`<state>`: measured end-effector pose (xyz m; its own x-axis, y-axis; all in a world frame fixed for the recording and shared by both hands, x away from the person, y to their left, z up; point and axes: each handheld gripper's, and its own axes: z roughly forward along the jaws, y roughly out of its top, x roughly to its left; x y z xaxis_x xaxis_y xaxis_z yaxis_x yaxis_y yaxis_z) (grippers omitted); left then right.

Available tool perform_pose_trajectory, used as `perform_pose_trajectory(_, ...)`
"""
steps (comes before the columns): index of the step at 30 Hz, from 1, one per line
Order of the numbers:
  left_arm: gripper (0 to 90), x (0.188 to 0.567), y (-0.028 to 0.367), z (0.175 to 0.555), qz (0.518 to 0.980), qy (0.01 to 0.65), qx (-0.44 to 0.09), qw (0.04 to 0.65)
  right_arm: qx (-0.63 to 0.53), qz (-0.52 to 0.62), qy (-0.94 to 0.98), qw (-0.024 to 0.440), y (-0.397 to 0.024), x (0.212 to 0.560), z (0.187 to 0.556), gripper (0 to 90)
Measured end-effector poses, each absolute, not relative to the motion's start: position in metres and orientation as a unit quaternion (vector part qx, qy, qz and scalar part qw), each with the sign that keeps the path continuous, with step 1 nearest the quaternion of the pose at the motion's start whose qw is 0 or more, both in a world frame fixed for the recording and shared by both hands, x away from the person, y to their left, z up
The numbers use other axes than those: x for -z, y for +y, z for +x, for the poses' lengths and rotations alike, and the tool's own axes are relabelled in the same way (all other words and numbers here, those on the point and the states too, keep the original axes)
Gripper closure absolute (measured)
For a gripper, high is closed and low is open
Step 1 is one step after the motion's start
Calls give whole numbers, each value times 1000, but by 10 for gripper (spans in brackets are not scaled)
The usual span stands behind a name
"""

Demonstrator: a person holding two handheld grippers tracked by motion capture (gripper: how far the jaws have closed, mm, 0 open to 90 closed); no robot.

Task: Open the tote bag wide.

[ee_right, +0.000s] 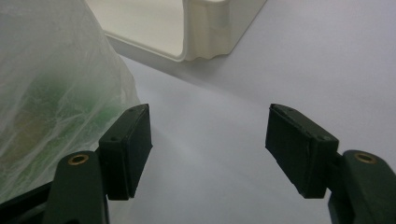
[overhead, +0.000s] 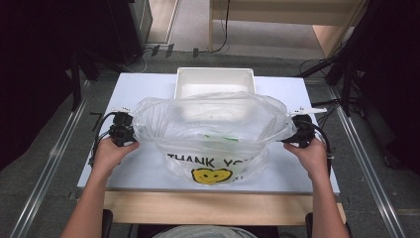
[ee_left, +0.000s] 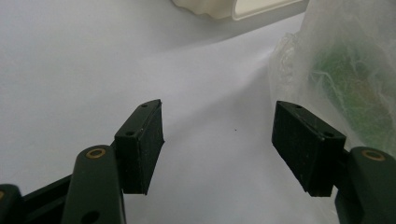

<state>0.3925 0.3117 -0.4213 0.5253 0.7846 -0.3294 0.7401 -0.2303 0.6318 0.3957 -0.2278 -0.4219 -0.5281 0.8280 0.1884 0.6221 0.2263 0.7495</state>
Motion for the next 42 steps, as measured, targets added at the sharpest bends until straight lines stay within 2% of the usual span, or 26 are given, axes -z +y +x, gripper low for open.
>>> perform_pose_trajectory(12,371,424,308,393,788,484,-17,380,-415,469,770,121,-229,423,396,362)
perform_pose_trajectory(20,465,416,314,405,793,477,-7,379,-426,469,765,113,-237,411,395,451)
perform_pose_trajectory(23,513,409,316,410,796,471,-3,379,-436,464,766,94,-241,404,399,477)
perform_pose_trajectory(29,547,393,324,423,793,473,0,385,-442,450,770,95,-243,379,406,535)
perform_pose_trajectory(33,615,386,326,428,793,463,7,395,-459,437,769,86,-241,362,410,558)
perform_pose_trajectory(34,670,383,326,428,797,458,1,394,-467,428,770,77,-240,355,413,572)
perform_pose_trajectory(35,670,380,326,429,798,457,-3,393,-467,428,770,77,-240,355,413,572)
perform_pose_trajectory(36,714,374,326,430,799,451,-4,398,-467,421,774,74,-239,348,415,587)
perform_pose_trajectory(38,731,369,325,431,799,450,-9,400,-465,420,776,75,-238,346,416,587)
perform_pose_trajectory(42,829,356,327,436,802,442,-16,402,-470,400,783,76,-233,325,421,627)
